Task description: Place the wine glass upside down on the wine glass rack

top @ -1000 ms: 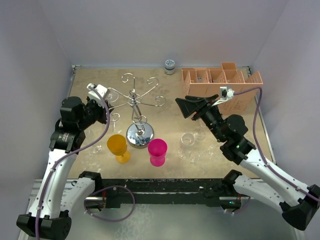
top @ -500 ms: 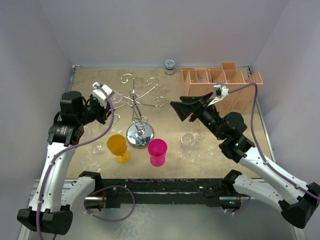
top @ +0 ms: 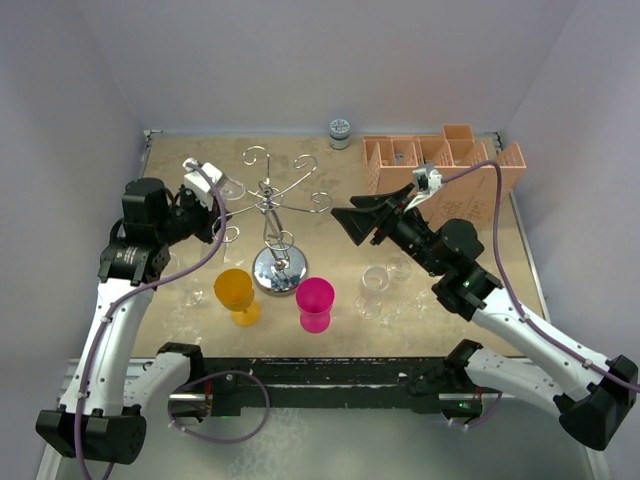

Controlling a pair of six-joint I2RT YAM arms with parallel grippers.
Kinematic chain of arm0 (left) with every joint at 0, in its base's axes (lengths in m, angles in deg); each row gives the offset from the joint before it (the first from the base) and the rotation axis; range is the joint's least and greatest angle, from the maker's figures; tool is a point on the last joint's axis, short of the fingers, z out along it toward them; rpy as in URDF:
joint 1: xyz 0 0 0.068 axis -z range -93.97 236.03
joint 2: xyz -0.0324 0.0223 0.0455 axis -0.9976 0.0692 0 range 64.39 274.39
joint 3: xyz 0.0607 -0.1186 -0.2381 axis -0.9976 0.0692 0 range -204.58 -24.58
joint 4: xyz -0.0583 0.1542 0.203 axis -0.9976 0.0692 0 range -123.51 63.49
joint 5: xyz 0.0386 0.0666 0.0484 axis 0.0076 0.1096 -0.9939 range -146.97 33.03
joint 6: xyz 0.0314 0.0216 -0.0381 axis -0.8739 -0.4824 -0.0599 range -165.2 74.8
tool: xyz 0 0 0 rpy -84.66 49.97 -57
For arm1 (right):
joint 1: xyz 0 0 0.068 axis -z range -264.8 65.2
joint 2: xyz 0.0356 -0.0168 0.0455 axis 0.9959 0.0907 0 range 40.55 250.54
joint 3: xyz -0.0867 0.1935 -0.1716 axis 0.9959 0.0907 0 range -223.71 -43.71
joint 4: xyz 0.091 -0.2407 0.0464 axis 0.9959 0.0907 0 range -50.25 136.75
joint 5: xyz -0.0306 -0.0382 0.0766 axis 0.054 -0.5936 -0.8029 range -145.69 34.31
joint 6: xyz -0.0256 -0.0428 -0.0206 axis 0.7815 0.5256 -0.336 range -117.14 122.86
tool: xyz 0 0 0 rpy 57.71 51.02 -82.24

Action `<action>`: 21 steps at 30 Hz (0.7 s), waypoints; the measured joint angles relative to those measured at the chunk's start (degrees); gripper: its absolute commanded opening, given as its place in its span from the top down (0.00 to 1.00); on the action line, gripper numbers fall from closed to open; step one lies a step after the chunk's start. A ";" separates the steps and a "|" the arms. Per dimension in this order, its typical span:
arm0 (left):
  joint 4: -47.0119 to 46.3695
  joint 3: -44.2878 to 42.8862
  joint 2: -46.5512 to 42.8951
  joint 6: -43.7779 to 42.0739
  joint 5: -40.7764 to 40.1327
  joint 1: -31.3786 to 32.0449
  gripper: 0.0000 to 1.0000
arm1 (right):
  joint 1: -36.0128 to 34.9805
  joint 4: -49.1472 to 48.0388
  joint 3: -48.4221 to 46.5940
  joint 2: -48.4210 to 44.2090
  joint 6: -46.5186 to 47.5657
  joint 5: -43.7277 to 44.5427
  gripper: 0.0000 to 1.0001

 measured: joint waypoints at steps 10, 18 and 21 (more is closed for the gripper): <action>-9.20 5.53 -4.46 8.48 -2.08 0.00 1.00 | 0.00 -0.04 -0.02 0.17 -0.04 -0.20 0.29; -12.48 6.51 -2.58 12.61 -4.35 0.02 1.00 | 0.00 -0.33 -0.33 0.15 -0.09 -0.63 0.29; -13.42 6.64 -2.36 13.88 -4.83 0.02 1.00 | 0.00 -0.46 -0.35 0.11 -0.09 -1.03 0.29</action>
